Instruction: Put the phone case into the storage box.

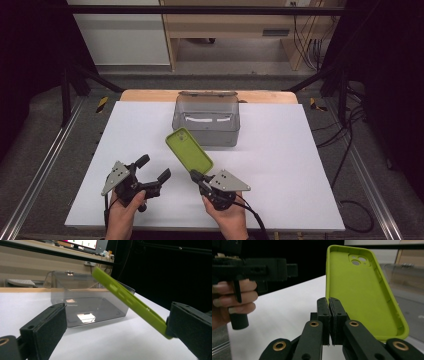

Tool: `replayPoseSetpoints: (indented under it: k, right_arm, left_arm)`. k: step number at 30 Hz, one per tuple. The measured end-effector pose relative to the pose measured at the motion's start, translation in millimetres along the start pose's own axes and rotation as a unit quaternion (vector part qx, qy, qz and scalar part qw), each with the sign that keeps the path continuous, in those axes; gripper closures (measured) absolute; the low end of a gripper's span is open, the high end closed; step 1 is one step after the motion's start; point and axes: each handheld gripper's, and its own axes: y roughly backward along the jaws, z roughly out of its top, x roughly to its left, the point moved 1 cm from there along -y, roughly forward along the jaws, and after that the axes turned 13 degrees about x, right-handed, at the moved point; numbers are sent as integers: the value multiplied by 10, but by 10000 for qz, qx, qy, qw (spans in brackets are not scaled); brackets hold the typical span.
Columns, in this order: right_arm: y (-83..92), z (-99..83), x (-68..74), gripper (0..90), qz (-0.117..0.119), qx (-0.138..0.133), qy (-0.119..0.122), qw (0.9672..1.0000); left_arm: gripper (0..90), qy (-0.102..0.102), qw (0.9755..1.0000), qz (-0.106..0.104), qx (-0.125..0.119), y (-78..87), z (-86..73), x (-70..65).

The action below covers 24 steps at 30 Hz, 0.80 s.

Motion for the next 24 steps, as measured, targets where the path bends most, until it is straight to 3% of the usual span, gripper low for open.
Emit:
replayPoseSetpoints:
  k: [3,8,10,12,13,15,17,20,24]
  right_arm:
    - [23,93,-112,878,-79,-174,-9,9998]
    - [21,123,-228,878,-117,-294,-77,9995]
    - [22,98,-266,878,-118,-304,-191,9993]
    - [26,85,-272,878,-101,-310,-201,9993]
    - [29,58,-263,879,-85,-303,-215,9993]
    - [27,49,-259,878,-69,-298,-214,9993]
    - [2,29,-224,878,-9,-294,-240,9993]
    - [-20,19,-176,878,34,-293,-207,9993]
    - [-38,9,-132,878,83,-275,-205,9994]
  left_arm:
    - [17,87,9999,-96,-51,-133,136,-7]
    - [24,65,9998,-174,-123,-322,310,-14]
    - [28,252,9992,-270,-160,-419,345,-34]
    - [29,226,9993,-290,-63,-450,318,-72]
    - [32,350,9989,-288,-67,-438,261,-106]
    - [33,394,9987,-326,-40,-430,222,-124]
    - [40,397,9989,-252,17,-422,155,-156]
    - [57,451,9989,-149,-7,-417,136,-147]
    - [107,601,9980,-187,-32,-413,112,-140]
